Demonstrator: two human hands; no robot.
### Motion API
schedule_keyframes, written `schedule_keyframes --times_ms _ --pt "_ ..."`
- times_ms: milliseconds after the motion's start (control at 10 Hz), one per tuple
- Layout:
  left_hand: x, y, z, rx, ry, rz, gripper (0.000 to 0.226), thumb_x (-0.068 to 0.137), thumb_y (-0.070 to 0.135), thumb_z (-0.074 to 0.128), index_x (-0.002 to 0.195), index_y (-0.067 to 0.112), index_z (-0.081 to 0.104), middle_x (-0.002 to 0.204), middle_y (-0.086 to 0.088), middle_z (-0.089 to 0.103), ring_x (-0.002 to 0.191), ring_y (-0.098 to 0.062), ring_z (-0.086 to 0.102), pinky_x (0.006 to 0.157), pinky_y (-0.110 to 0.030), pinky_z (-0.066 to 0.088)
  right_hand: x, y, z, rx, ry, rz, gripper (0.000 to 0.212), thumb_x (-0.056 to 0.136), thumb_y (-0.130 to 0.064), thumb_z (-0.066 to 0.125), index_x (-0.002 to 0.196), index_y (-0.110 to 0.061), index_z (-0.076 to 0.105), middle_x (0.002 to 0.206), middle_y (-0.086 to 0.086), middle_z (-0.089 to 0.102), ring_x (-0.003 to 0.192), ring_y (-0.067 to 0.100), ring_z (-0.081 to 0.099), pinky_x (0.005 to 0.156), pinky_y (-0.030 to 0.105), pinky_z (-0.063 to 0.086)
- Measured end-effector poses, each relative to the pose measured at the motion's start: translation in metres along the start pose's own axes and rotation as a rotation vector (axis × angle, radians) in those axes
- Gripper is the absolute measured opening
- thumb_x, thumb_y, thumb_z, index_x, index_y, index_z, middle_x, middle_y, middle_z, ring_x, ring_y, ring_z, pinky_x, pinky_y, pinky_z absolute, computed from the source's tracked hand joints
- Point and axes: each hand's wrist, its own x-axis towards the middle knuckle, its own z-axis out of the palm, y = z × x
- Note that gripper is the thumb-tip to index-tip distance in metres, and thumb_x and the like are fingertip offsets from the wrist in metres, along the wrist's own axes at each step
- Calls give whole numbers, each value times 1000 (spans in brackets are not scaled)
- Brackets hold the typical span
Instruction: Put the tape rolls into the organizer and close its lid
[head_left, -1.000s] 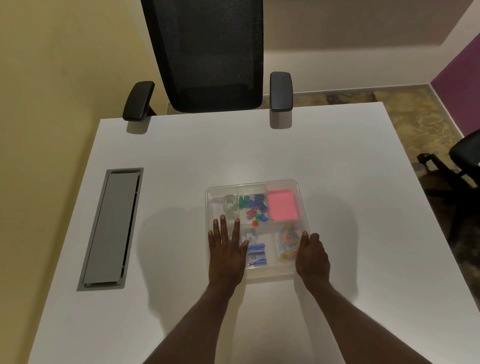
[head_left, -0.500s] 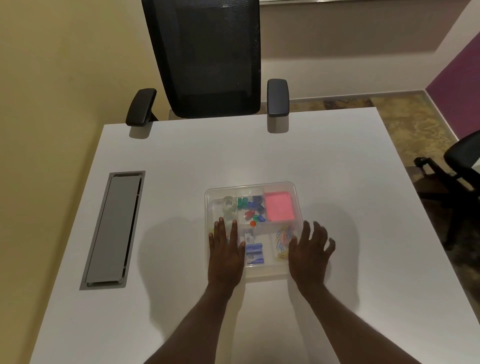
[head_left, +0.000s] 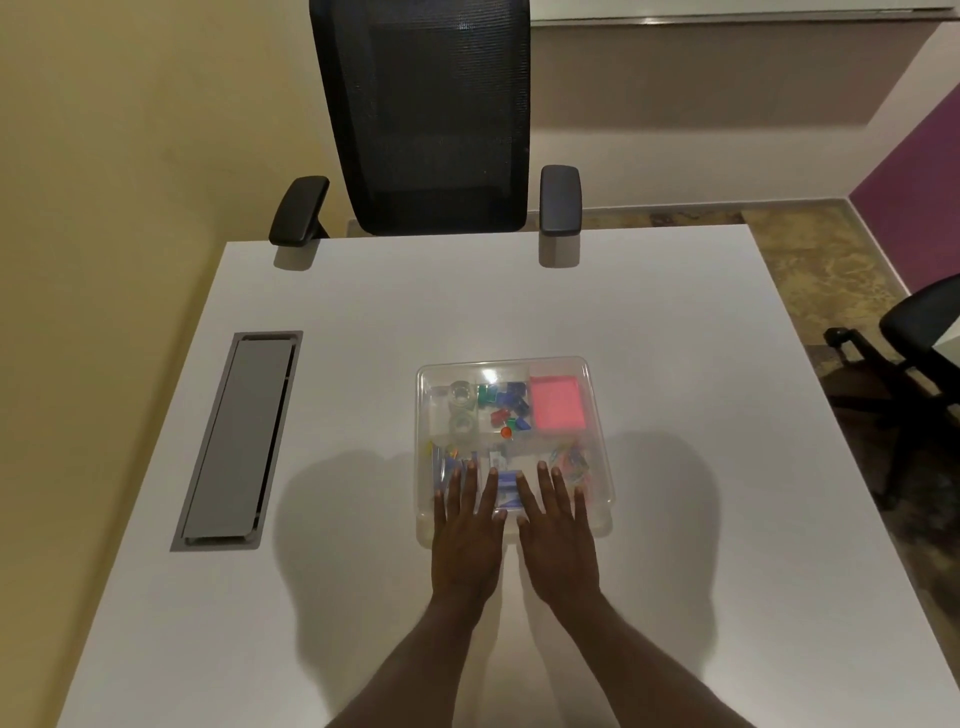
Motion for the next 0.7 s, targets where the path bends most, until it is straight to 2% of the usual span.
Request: schedule_keyframes --times_ms 100,200,300,400,500,600,700 --pt "10 -4 -1 -27 5 -10 85 89 73 -26 162 35 -4 171 3 -19 162 -25 -18 133 -45 -14 12 -2 -10 -5 -35 1 70 96 -40 65 156 -24 35 165 10 26 153 34 21 123 59 19" --pt "19 -6 -5 -26 -26 -1 91 83 76 -33 161 36 -7 170 4 -22 161 -24 -23 133 -45 -15 22 0 -15 4 -68 -9 72 99 -39 60 160 -26 24 168 9 15 156 33 11 125 57 10" --pt "34 -9 -11 -17 -44 12 85 87 74 -27 161 35 -8 168 5 -25 159 -24 -25 131 -44 -17 38 2 -18 37 -121 1 73 106 -38 47 162 -30 0 170 4 -7 157 29 -9 126 52 -5" --pt "43 -14 -14 47 -100 17 66 107 57 10 166 32 -4 166 5 -27 162 -25 -22 130 -43 -17 46 2 -22 30 -129 -5 70 107 -41 41 161 -32 -2 170 3 -10 157 28 -11 125 50 -10" --pt "45 -16 -16 57 -120 20 63 112 49 23 168 31 -1 167 6 -26 163 -25 -19 130 -41 -17 46 2 -22 51 -125 -4 67 107 -41 40 162 -30 3 170 4 -6 157 29 -6 125 51 -6" --pt "41 -16 -21 39 -105 14 63 113 47 23 169 29 0 173 4 -19 164 -23 -16 129 -39 -16 43 -4 -32 79 -95 -14 66 104 -38 49 161 -24 19 169 8 10 156 33 9 126 54 7" --pt "36 -16 -32 10 -96 -10 62 114 43 20 169 26 -2 178 2 -11 165 -22 -14 132 -40 -12 44 -9 -47 58 68 -17 65 90 -37 74 146 -13 53 154 14 46 141 36 47 116 56 38"
